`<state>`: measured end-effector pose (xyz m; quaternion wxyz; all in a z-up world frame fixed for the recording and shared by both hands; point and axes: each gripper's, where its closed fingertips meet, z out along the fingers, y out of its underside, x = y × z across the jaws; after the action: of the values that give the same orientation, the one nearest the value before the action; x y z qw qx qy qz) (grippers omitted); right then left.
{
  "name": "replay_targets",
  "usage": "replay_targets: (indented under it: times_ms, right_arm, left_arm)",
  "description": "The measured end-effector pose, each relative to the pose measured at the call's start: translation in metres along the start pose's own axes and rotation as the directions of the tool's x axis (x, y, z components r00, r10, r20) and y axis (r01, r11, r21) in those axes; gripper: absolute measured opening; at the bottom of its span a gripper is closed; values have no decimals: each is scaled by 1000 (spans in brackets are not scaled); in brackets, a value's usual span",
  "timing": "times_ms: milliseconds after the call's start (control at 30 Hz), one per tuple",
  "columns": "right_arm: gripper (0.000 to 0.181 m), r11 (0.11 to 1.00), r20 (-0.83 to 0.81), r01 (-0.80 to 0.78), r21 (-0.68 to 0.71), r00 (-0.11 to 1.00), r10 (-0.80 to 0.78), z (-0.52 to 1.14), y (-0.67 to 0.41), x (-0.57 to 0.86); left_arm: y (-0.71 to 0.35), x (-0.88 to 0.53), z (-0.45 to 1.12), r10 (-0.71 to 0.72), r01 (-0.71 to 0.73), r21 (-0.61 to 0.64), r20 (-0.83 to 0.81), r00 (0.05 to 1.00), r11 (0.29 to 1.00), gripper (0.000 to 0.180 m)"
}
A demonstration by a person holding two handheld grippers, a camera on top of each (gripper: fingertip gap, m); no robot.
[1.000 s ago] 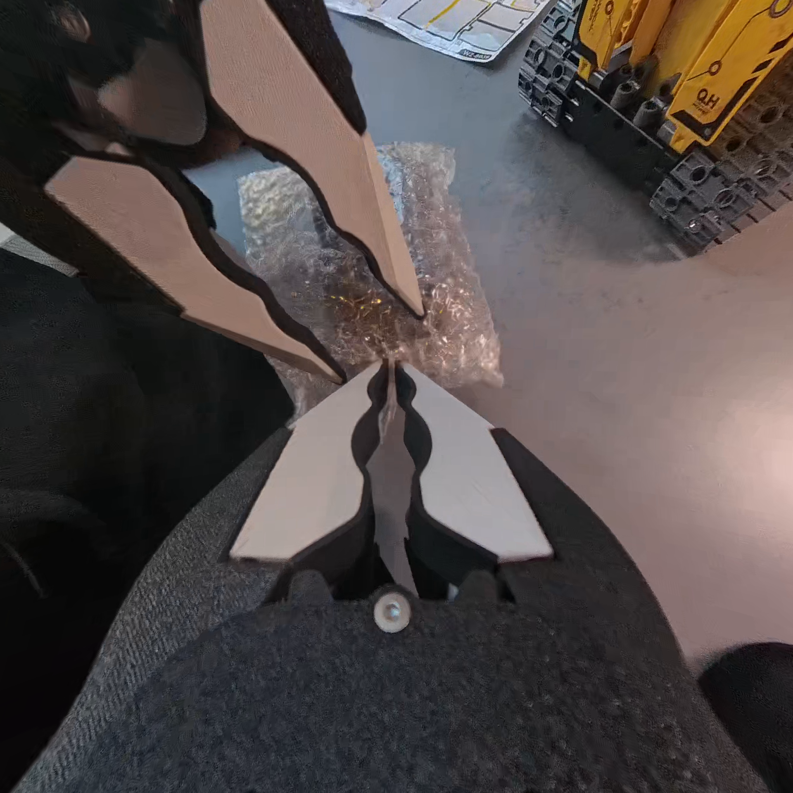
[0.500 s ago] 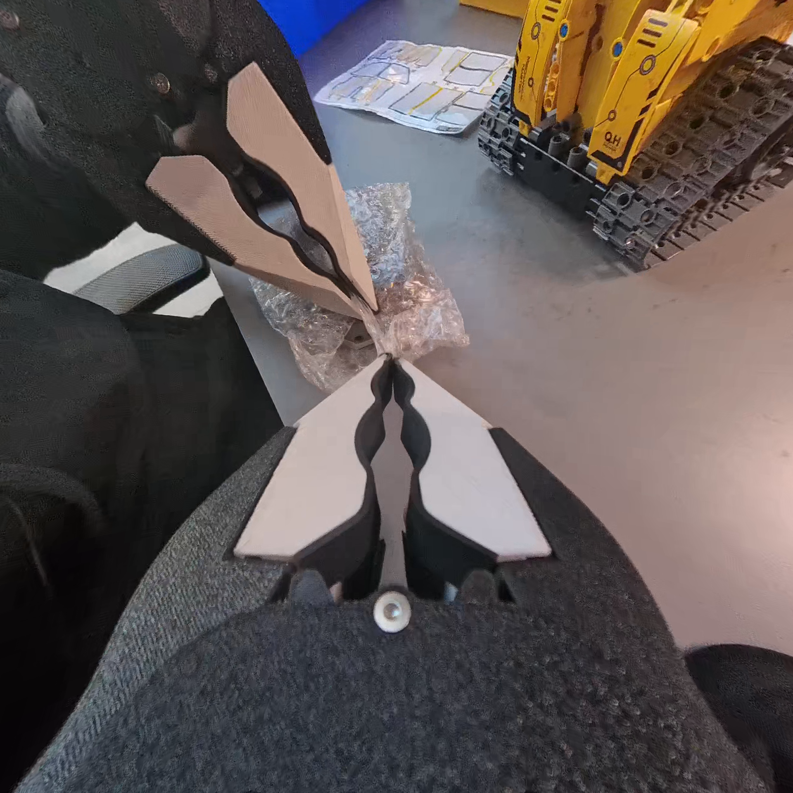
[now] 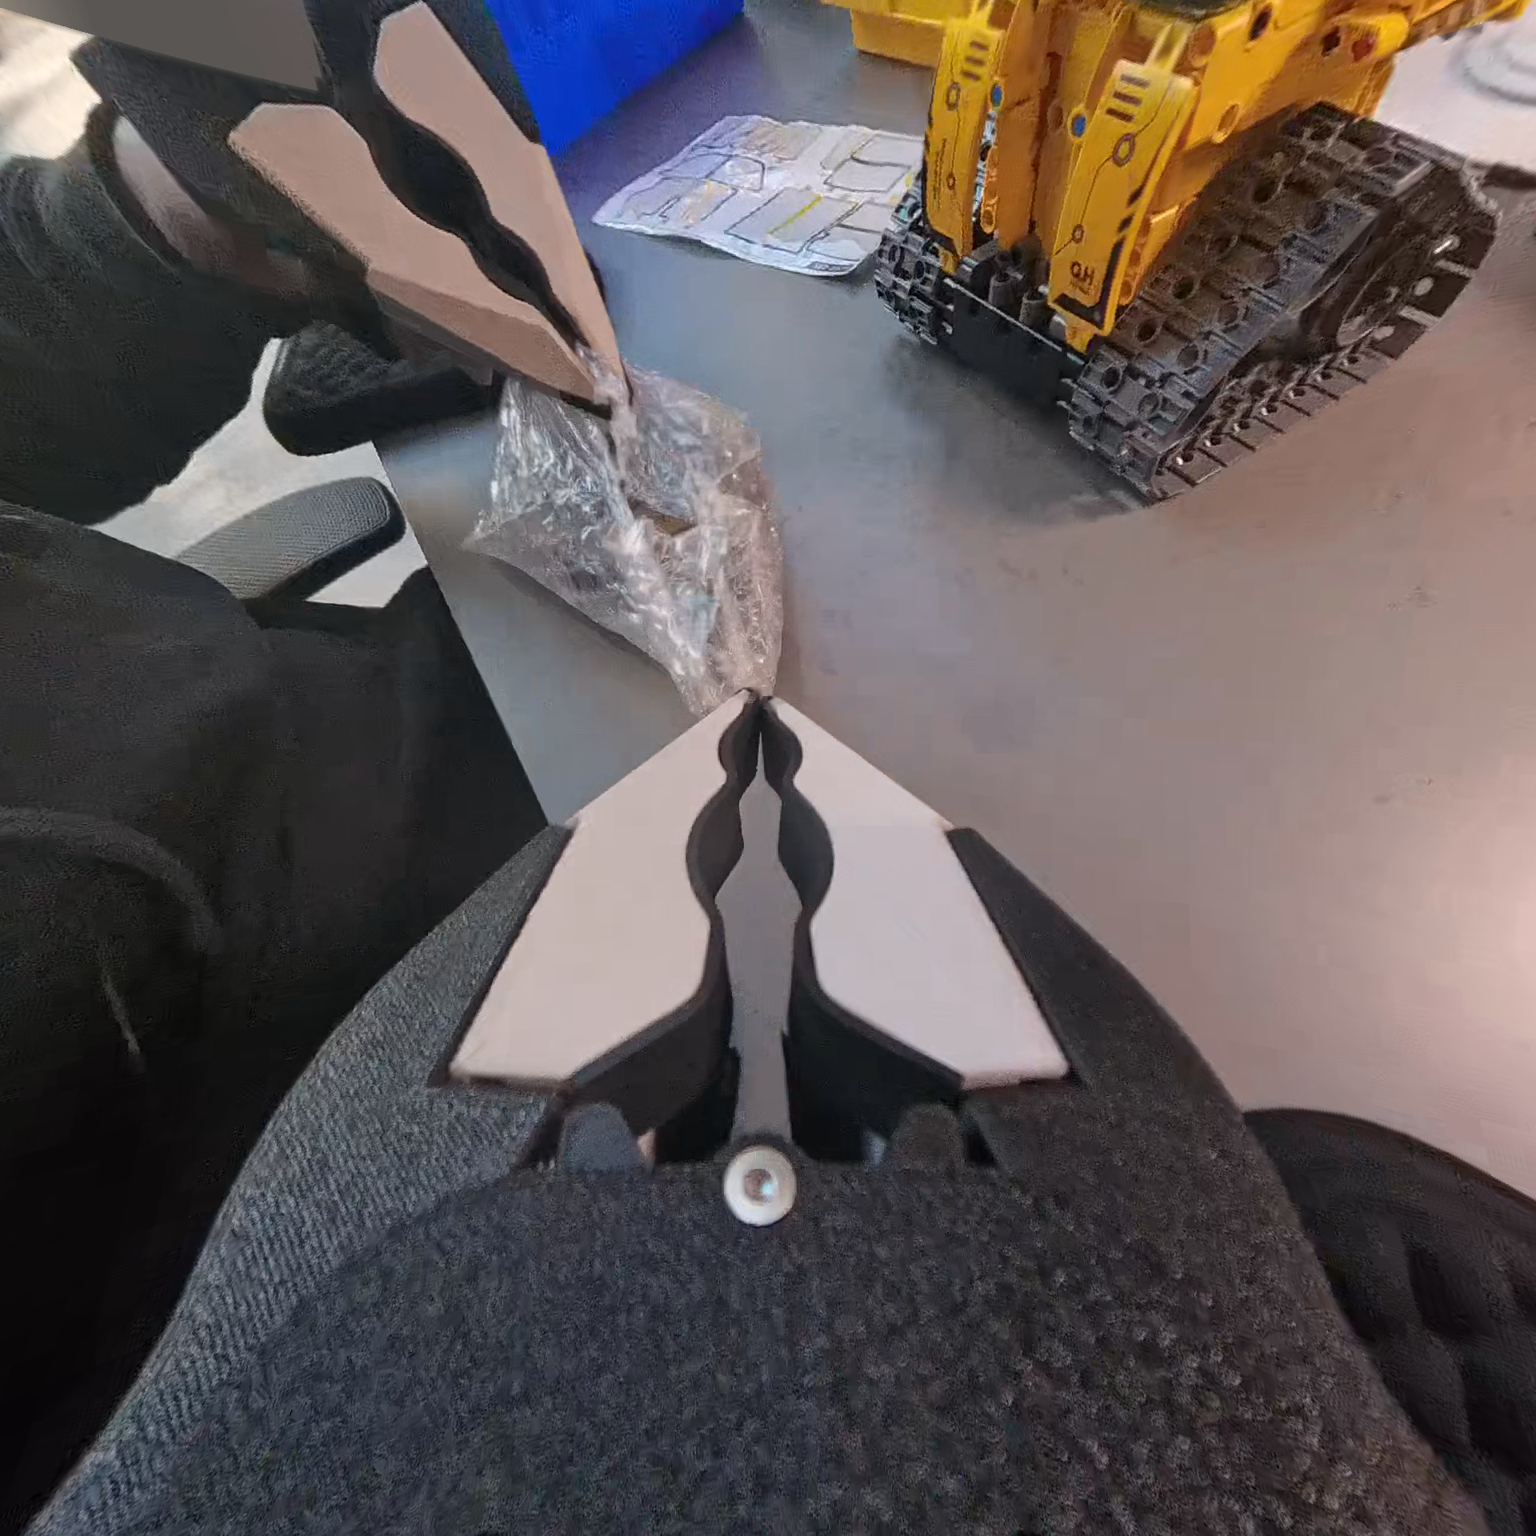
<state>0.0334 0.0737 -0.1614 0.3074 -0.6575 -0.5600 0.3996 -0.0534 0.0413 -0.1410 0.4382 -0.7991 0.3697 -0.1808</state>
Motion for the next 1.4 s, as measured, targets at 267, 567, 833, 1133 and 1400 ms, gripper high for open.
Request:
replay_targets:
  times_ms: [267, 567, 833, 1133, 1400]
  right_arm:
    - [34, 935, 260, -225, 274, 953, 154, -42, -59, -6]
    - [41, 979, 203, 124, 165, 967, -156, -74, -54, 1]
    - [41, 922, 67, 373, 102, 922, -381, -16, -51, -26]
    - [35, 782, -21, 622, -48, 782, -623, 62, -48, -26]
    - [13, 799, 27, 597, -79, 802, -597, 41, -25, -14]
  left_arm:
    - [-31, 7, -10, -123, 153, 200, -151, 981, 968, 1]
    - [-38, -21, -32, -231, 255, 304, -115, 966, 918, 0]
    - [-25, -23, -20, -282, 311, 286, -139, 949, 906, 2]
    - [-34, -32, -19, -341, 372, 304, -150, 928, 877, 24]
    - [45, -29, -32, -236, 231, -63, -73, 969, 971, 83]
